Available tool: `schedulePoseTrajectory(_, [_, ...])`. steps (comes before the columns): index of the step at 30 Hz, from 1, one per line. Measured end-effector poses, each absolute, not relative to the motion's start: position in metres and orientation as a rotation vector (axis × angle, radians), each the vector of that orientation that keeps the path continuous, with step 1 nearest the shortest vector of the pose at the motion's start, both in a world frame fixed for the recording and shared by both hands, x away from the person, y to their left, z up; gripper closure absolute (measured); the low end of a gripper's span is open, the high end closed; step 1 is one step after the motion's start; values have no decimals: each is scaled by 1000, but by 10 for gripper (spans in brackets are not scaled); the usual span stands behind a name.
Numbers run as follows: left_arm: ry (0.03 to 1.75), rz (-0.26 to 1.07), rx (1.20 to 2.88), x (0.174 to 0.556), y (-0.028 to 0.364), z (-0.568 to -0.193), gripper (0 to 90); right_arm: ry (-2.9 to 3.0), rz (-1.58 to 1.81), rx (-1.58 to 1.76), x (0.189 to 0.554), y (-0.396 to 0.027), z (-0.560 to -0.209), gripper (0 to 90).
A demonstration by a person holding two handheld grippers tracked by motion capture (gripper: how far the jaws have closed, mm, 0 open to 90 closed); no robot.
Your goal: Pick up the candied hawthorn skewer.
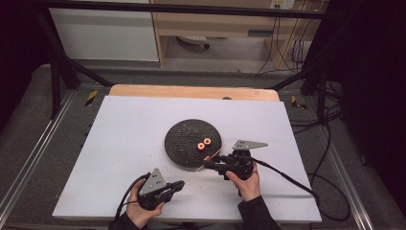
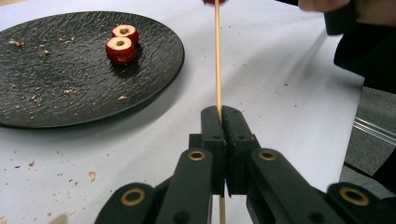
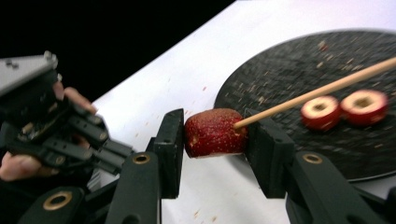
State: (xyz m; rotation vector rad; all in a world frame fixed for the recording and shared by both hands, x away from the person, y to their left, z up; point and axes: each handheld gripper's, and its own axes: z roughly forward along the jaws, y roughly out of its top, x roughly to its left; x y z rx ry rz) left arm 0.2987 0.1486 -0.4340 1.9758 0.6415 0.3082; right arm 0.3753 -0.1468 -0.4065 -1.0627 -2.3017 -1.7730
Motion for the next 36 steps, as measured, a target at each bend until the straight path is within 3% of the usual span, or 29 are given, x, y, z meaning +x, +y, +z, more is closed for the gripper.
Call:
schedulePoseTrajectory(26, [656, 303, 2013, 302, 167, -438, 881, -2223, -1924, -1339, 398, -217, -395, 598])
schedulePoseTrajectory(36, [739, 332, 1960, 311, 185, -432, 881, -2279, -1881, -1327, 396, -207, -396, 598])
